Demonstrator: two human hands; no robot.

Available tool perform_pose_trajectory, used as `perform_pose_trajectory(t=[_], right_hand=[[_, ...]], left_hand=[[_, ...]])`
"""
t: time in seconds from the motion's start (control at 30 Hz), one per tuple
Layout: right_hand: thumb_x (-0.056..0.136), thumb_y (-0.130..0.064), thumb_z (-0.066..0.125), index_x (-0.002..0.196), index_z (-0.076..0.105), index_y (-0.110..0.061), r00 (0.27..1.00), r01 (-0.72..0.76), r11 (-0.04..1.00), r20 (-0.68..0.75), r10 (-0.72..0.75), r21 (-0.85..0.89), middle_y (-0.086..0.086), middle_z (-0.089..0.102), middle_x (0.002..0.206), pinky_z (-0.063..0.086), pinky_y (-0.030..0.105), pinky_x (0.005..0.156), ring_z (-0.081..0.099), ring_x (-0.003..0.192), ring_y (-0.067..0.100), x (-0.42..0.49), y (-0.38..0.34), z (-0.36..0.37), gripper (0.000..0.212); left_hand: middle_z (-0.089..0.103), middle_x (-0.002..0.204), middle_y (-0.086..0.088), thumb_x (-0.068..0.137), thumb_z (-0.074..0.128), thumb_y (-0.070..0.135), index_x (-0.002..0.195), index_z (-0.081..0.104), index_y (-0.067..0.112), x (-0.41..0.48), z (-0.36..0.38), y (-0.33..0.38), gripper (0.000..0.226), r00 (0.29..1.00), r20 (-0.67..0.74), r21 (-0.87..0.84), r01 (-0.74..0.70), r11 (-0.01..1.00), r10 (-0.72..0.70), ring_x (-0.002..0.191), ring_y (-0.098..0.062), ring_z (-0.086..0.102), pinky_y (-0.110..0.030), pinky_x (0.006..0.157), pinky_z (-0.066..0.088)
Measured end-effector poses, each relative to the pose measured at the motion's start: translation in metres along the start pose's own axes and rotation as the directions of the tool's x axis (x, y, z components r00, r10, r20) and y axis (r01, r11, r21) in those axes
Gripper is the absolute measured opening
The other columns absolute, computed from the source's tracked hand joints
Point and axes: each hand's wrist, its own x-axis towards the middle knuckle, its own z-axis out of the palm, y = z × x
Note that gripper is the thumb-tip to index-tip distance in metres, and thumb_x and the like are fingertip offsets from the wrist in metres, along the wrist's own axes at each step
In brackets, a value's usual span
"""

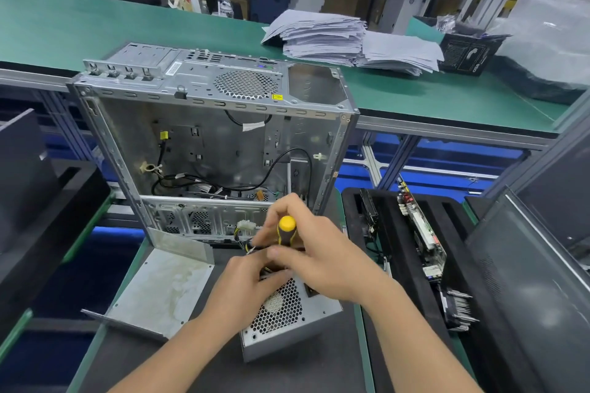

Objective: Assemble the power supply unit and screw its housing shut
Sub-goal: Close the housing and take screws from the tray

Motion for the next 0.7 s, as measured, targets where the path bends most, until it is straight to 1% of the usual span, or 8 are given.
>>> perform_pose_trajectory(t=[0.07, 0.17, 0.27, 0.33, 0.47, 0.6, 0.67, 0.7], right_hand=[[0.101, -0.011, 0.061, 0.116, 0.048, -0.036, 0.992, 0.014, 0.999, 0.125, -0.008, -0.042, -0.007, 0.068, 0.1, 0.053, 0.033, 0.082, 0.064, 0.089, 0.013, -0.002, -0.003, -0.006, 0.031], [0.102, -0.01, 0.061, 0.11, 0.049, -0.034, 0.999, 0.007, 0.999, 0.052, -0.005, -0.035, -0.012, 0.069, 0.099, 0.054, 0.023, 0.082, 0.065, 0.094, 0.006, -0.001, -0.002, -0.008, 0.028], [0.102, -0.011, 0.061, 0.108, 0.047, -0.034, 1.0, -0.002, 0.999, 0.009, 0.003, -0.037, -0.012, 0.069, 0.097, 0.048, 0.014, 0.074, 0.064, 0.09, -0.001, -0.001, 0.0, -0.005, 0.027], [0.101, -0.014, 0.063, 0.106, 0.047, -0.034, 0.999, -0.007, 1.0, -0.032, 0.007, -0.02, -0.01, 0.07, 0.095, 0.049, 0.02, 0.074, 0.064, 0.085, 0.007, -0.001, 0.002, -0.004, 0.027], [0.092, -0.035, 0.076, 0.1, 0.042, -0.032, 0.966, -0.046, 0.997, -0.258, 0.027, -0.068, -0.003, 0.067, 0.082, 0.055, 0.043, 0.068, 0.061, 0.075, 0.018, -0.001, 0.003, 0.008, 0.035], [0.085, -0.055, 0.077, 0.095, 0.036, -0.033, 0.876, -0.138, 0.971, -0.481, 0.028, -0.194, -0.005, 0.052, 0.066, 0.049, 0.037, 0.058, 0.052, 0.063, 0.016, 0.0, 0.005, 0.026, 0.048], [0.092, -0.054, 0.07, 0.103, 0.037, -0.038, 0.886, -0.101, 0.973, -0.464, -0.006, -0.207, -0.009, 0.055, 0.072, 0.05, 0.036, 0.063, 0.055, 0.067, 0.013, -0.001, 0.005, 0.028, 0.038], [0.096, -0.045, 0.068, 0.11, 0.039, -0.04, 0.913, -0.05, 0.989, -0.409, -0.01, -0.136, -0.01, 0.061, 0.083, 0.053, 0.038, 0.071, 0.06, 0.076, 0.012, -0.002, 0.005, 0.026, 0.032]], left_hand=[[0.071, 0.077, 0.018, 0.08, 0.061, 0.06, 0.103, 0.051, 0.072, -0.001, 0.0, -0.001, 0.028, 1.0, -0.014, 0.001, 0.004, 1.0, -0.004, 0.064, -0.009, 0.063, -0.031, 0.056, 0.047], [0.071, 0.083, 0.031, 0.081, 0.064, 0.061, 0.09, 0.058, 0.069, -0.001, 0.001, -0.001, 0.013, 1.0, -0.012, 0.018, 0.004, 1.0, -0.004, 0.076, 0.002, 0.068, -0.02, 0.061, 0.046], [0.072, 0.089, 0.033, 0.088, 0.073, 0.047, 0.091, 0.062, 0.062, 0.0, 0.001, 0.0, 0.019, 1.0, 0.0, 0.035, -0.001, 0.999, 0.001, 0.084, 0.007, 0.069, -0.02, 0.068, 0.049], [0.072, 0.091, 0.032, 0.09, 0.075, 0.042, 0.094, 0.065, 0.057, 0.0, 0.001, -0.001, 0.017, 1.0, 0.013, 0.045, 0.002, 0.999, -0.003, 0.087, 0.006, 0.069, -0.022, 0.072, 0.052], [0.071, 0.091, 0.034, 0.09, 0.076, 0.042, 0.093, 0.066, 0.06, -0.001, 0.001, 0.0, 0.021, 1.0, 0.007, 0.064, 0.006, 0.998, -0.006, 0.087, 0.008, 0.067, -0.009, 0.071, 0.046], [0.071, 0.089, 0.035, 0.089, 0.074, 0.044, 0.091, 0.066, 0.06, -0.001, 0.001, 0.002, 0.018, 1.0, 0.006, 0.04, 0.003, 0.999, -0.004, 0.083, 0.011, 0.066, -0.006, 0.07, 0.043], [0.07, 0.083, 0.034, 0.084, 0.066, 0.05, 0.088, 0.066, 0.059, -0.001, 0.001, 0.005, 0.009, 1.0, 0.007, 0.008, -0.006, 1.0, 0.006, 0.074, 0.012, 0.064, -0.005, 0.064, 0.041], [0.07, 0.079, 0.033, 0.082, 0.063, 0.052, 0.086, 0.067, 0.059, -0.001, 0.001, 0.005, 0.009, 1.0, 0.002, 0.001, -0.014, 1.0, 0.014, 0.069, 0.011, 0.062, -0.005, 0.06, 0.04]])
